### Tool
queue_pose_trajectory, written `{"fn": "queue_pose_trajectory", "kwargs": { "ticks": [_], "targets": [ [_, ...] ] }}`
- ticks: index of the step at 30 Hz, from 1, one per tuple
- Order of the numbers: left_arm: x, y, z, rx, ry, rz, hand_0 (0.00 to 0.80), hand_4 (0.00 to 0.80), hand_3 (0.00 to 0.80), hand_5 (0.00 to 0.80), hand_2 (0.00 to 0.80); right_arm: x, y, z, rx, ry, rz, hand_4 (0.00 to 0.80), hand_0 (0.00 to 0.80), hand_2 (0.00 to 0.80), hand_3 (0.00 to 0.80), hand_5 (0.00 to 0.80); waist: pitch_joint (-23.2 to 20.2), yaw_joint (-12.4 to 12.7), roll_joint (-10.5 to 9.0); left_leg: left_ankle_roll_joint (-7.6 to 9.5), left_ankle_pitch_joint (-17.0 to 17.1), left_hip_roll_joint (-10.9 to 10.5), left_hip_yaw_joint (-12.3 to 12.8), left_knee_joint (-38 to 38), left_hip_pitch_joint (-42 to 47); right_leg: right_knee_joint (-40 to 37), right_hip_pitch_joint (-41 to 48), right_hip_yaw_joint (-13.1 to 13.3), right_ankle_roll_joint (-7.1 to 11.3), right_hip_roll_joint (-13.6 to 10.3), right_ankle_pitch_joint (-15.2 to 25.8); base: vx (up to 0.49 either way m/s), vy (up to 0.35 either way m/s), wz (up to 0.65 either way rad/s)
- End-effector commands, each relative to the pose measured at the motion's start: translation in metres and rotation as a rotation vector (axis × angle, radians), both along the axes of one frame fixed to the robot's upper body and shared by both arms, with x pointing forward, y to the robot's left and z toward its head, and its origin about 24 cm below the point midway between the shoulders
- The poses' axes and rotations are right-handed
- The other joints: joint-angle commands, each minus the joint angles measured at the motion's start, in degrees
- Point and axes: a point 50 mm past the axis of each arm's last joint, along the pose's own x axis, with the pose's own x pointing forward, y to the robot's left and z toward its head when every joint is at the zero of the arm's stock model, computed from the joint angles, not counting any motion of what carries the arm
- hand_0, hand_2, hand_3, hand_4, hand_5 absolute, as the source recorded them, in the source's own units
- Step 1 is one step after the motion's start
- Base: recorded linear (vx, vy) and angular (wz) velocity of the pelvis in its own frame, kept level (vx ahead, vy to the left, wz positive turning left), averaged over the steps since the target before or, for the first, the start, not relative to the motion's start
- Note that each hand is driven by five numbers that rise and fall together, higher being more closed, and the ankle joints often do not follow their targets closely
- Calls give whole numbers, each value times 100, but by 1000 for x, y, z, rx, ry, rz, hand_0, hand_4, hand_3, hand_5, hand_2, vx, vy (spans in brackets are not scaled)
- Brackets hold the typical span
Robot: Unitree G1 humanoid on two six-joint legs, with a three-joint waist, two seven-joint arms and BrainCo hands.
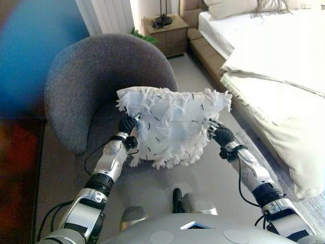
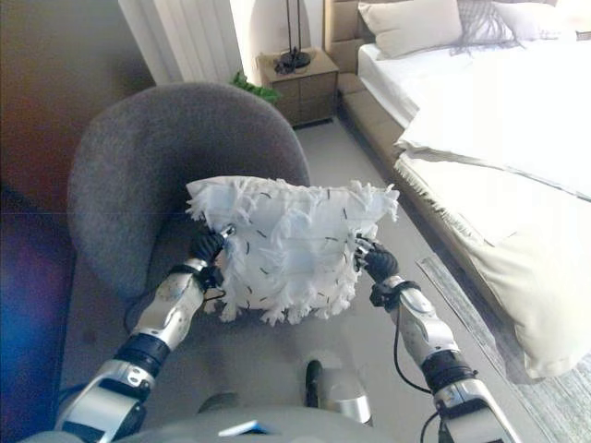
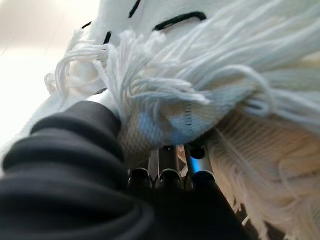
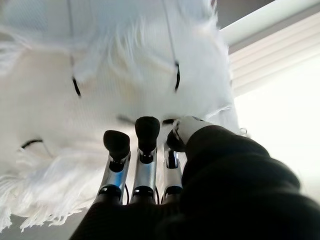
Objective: Pick up the cushion and take it to the sofa
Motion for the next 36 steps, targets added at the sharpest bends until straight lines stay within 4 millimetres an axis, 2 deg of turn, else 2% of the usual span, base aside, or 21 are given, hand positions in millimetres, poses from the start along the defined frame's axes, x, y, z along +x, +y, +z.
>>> {"fn": "queue_pose_trajectory", "kwargs": {
  "ticks": [1, 3, 4, 7, 10, 11, 15, 20, 22, 24, 26, 28, 30, 31, 35, 36],
  "targets": [
    [17, -16, 54, -80, -288, -53, 800, 800, 800, 800, 800, 17, 25, 34, 45, -196, 104, 800, 800, 800, 800, 800, -337, 109, -172, 312, 922, -35, 231, -672, 2, -377, 345, 324, 513, -328, 288, 275, 48, -22],
    [18, -16, 53, -81, -278, -51, 800, 800, 800, 800, 800, 21, 30, 37, 51, -190, 109, 800, 800, 800, 800, 800, -320, 166, -138, 285, 1064, 44, 205, -1316, 86, -308, 443, 368, 516, -329, 164, 270, 92, -25],
    [18, -16, 53, -80, -271, -53, 800, 800, 800, 800, 800, 22, 34, 38, 50, -185, 114, 800, 800, 800, 800, 800, -308, 205, -98, 241, 1211, 63, 133, -1793, 103, -244, 490, 374, 542, -333, 92, 277, 139, -31],
    [19, -14, 50, -77, -253, -49, 800, 800, 800, 800, 800, 23, 38, 37, 44, -164, 131, 800, 800, 800, 800, 800, -304, 324, -17, 187, 1313, 28, -161, -2884, 135, -155, 650, 400, 682, -406, -60, 289, 180, -28],
    [19, -8, 45, -75, -229, -33, 800, 800, 800, 800, 800, 24, 43, 35, 48, -139, 144, 800, 800, 800, 800, 800, -368, 452, 82, 156, 1165, -85, -453, -3826, 266, -116, 813, 441, 842, -483, -207, 266, 182, -24],
    [18, -6, 43, -71, -224, -26, 800, 800, 800, 800, 800, 24, 44, 35, 47, -132, 147, 800, 800, 800, 800, 800, -406, 476, 103, 167, 1052, -126, -475, -4016, 321, -116, 868, 467, 889, -517, -243, 215, 161, -23],
    [21, -1, 42, -62, -222, 1, 800, 800, 800, 800, 800, 25, 49, 33, 58, -123, 146, 800, 800, 800, 800, 800, -502, 448, 172, 296, 659, -279, -275, -4335, 461, 36, 871, 442, 1020, -667, -380, 171, 178, -48],
    [24, -5, 48, -25, -242, 4, 800, 800, 800, 800, 800, 19, 60, 31, 78, -128, 143, 800, 800, 800, 800, 800, -455, 468, 185, 547, 419, -538, -209, -4142, 377, 440, 604, 358, 1177, -924, -283, 114, 168, -1],
    [27, -8, 52, -9, -249, -6, 800, 800, 800, 800, 800, 19, 66, 33, 70, -148, 140, 800, 800, 800, 800, 800, -380, 547, 182, 664, 292, -654, -208, -3990, 271, 875, 395, 180, 1164, -1152, -170, 77, 183, -1],
    [28, -7, 56, 18, -260, -18, 800, 800, 800, 800, 800, 20, 73, 35, 92, -158, 131, 800, 800, 800, 800, 800, -235, 625, 213, 796, 149, -728, -172, -3819, 244, 1732, -66, 39, 1102, -1482, 84, 124, 190, -9],
    [29, -4, 57, 38, -254, -4, 800, 800, 800, 800, 800, 18, 79, 33, 106, -146, 134, 800, 800, 800, 800, 800, -140, 701, 190, 780, 16, -785, -168, -3753, 361, 1791, -149, -118, 1124, -1712, 90, 174, 78, -7],
    [36, -3, 65, 48, -277, 20, 800, 800, 800, 800, 800, 21, 85, 36, 98, -161, 152, 800, 800, 800, 800, 800, -64, 738, 214, 703, -15, -785, -186, -3669, 240, 1352, -316, -156, 1139, -1749, 48, -31, -14, -27],
    [48, -6, 84, 67, -353, 42, 800, 800, 800, 800, 800, 38, 93, 54, 67, -224, 170, 800, 800, 800, 800, 800, 147, 704, 209, 658, -96, -839, -212, -3359, -194, 762, -819, 65, 1240, -1714, 450, -285, -58, -31],
    [56, -5, 98, 68, -396, 56, 800, 800, 800, 800, 800, 48, 97, 68, 54, -265, 178, 800, 800, 800, 800, 800, 364, 663, 216, 640, -206, -820, -259, -3119, -400, 837, -1205, 262, 1275, -1712, 566, -327, -43, 4],
    [86, -8, 149, 109, -516, 83, 800, 800, 800, 800, 800, 81, 108, 113, 20, -378, 199, 800, 800, 800, 800, 800, 899, 646, 169, 513, -327, -652, -406, -2332, -1264, 1065, -1659, 332, 1327, -1737, 433, -262, -140, 6],
    [94, -9, 166, 117, -551, 87, 800, 800, 800, 800, 800, 88, 111, 126, 5, -413, 199, 800, 800, 800, 800, 800, 1031, 629, 173, 424, -316, -587, -461, -2198, -1474, 1122, -1788, 326, 1328, -1739, 401, -193, -122, 10]
  ]
}}
